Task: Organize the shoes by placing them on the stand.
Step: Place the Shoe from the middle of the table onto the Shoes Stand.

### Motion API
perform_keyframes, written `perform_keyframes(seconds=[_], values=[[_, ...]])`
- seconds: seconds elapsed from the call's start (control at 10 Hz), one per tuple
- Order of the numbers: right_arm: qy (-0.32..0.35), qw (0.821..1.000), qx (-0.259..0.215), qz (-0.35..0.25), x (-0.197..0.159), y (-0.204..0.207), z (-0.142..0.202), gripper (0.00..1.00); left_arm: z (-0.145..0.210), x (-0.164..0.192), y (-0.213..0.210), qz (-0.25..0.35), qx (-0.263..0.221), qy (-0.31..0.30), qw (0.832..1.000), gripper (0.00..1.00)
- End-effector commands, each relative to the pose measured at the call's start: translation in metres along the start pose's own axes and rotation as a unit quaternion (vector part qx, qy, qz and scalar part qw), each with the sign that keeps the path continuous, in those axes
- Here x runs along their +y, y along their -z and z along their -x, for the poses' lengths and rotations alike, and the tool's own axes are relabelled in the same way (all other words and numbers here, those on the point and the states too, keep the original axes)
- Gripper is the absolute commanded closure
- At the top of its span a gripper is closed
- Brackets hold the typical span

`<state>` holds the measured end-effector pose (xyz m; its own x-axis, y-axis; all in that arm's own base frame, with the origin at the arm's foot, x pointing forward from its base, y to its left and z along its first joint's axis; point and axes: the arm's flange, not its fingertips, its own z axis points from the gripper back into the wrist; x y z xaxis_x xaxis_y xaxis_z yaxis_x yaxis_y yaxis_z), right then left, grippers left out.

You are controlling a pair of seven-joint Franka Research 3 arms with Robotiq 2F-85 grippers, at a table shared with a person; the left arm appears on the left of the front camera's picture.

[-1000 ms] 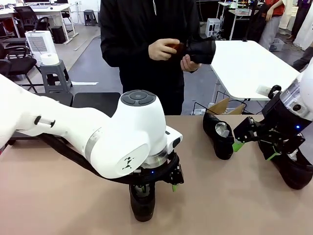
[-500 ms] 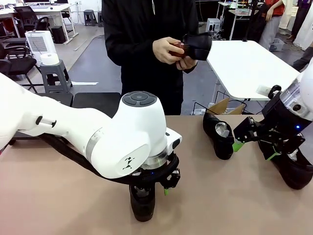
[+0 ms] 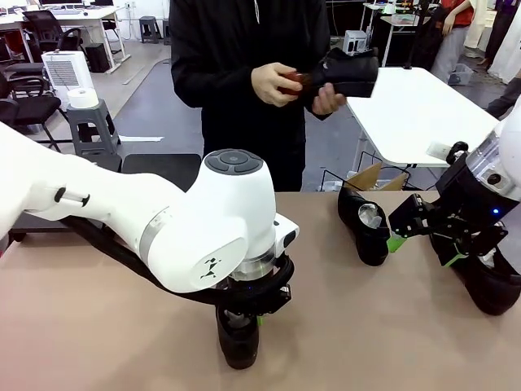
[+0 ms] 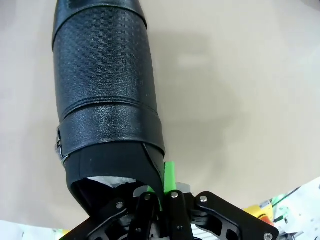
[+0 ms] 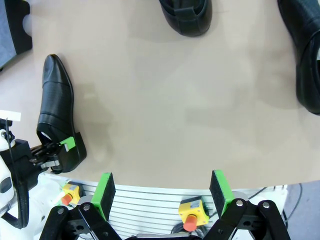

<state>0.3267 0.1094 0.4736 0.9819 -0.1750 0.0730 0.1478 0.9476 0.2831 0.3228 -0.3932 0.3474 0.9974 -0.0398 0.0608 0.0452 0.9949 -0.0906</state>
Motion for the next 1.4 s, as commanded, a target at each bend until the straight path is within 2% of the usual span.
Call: perform_keyframes(seconds=[0.0, 0.1, 0.2, 0.4, 0.5, 0.6, 0.7, 0.8, 1.0, 1.1, 1.2, 1.3], values=[[-0.001, 1.0, 0.001, -0.01, 0.001, -0.001, -0.001, 0.0, 0.007, 0.001, -0.012, -0.014, -0.007, -0.007, 1.0, 1.0], [-0.001, 1.0, 0.001, -0.01, 0.001, -0.001, -0.001, 0.0, 0.014, 0.006, -0.024, -0.014, 0.004, -0.003, 1.0, 1.0], [-0.001, 1.0, 0.001, -0.01, 0.001, -0.001, -0.001, 0.0, 0.033, 0.017, -0.053, 0.021, 0.018, 0.002, 1.0, 1.0], [-0.001, 1.0, 0.001, -0.01, 0.001, -0.001, -0.001, 0.0, 0.075, 0.071, -0.13, 0.043, -0.035, 0.035, 0.998, 1.0], [-0.001, 1.0, 0.001, -0.01, 0.001, -0.001, -0.001, 0.0, 0.083, 0.1, -0.157, 0.034, -0.095, 0.03, 0.994, 1.0], [-0.001, 1.0, 0.001, -0.01, 0.001, -0.001, -0.001, 0.0, 0.087, 0.131, -0.167, -0.034, -0.183, 0.075, 0.98, 1.0], [-0.001, 1.0, 0.001, -0.01, 0.001, -0.001, -0.001, 0.0, 0.08, 0.168, -0.174, -0.011, -0.162, 0.067, 0.985, 1.0], [-0.001, 1.0, 0.001, -0.01, 0.001, -0.001, -0.001, 0.0, 0.069, 0.217, -0.19, -0.049, -0.192, 0.038, 0.979, 1.0], [-0.001, 1.0, 0.001, -0.01, 0.001, -0.001, -0.001, 0.0, 0.053, 0.268, -0.211, -0.104, -0.226, 0.021, 0.968, 1.0], [-0.001, 1.0, 0.001, -0.01, 0.001, -0.001, -0.001, 0.0, 0.048, 0.27, -0.214, -0.095, -0.239, -0.004, 0.966, 1.0], [-0.001, 1.0, 0.001, -0.01, 0.001, -0.001, -0.001, 0.0, 0.052, 0.246, -0.233, -0.084, -0.209, 0.023, 0.974, 1.0], [-0.001, 1.0, 0.001, -0.01, 0.001, -0.001, -0.001, 0.0, 0.052, 0.246, -0.233, -0.084, -0.209, 0.023, 0.974, 1.0]])
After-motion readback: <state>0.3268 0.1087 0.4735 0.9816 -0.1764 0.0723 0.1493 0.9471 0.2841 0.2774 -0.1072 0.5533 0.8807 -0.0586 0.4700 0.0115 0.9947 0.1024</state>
